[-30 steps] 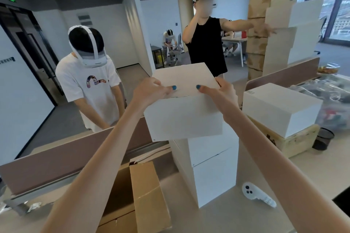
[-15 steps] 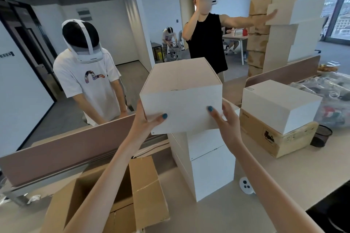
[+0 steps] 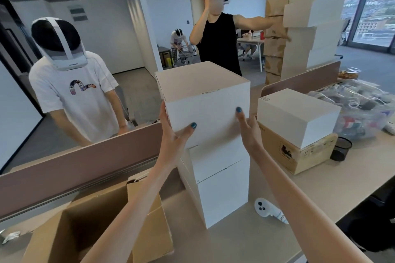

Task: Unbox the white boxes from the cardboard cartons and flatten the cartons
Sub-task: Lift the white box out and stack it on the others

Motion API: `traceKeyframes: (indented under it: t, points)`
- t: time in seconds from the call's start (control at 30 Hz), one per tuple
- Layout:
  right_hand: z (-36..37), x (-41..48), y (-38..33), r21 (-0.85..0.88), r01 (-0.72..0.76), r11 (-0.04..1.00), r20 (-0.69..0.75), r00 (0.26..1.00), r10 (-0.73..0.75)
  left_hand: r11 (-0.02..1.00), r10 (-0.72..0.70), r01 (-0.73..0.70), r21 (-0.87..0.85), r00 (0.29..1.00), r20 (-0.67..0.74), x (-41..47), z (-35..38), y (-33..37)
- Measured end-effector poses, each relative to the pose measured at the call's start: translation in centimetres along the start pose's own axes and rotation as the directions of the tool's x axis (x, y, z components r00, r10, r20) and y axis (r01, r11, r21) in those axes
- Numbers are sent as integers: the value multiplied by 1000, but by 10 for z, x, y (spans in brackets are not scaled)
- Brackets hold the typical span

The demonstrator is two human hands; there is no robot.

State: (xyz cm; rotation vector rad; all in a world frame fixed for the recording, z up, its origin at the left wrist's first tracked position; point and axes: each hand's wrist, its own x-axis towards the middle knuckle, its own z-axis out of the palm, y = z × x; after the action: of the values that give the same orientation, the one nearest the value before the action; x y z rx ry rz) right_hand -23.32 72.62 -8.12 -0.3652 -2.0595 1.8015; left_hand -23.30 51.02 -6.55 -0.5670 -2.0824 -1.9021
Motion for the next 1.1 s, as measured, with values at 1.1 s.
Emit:
traceKeyframes:
  t: [1.1]
  points:
    - [-16, 36, 28, 60, 96, 994, 47, 994, -99, 972, 60, -57, 229, 998, -7, -20, 38, -33]
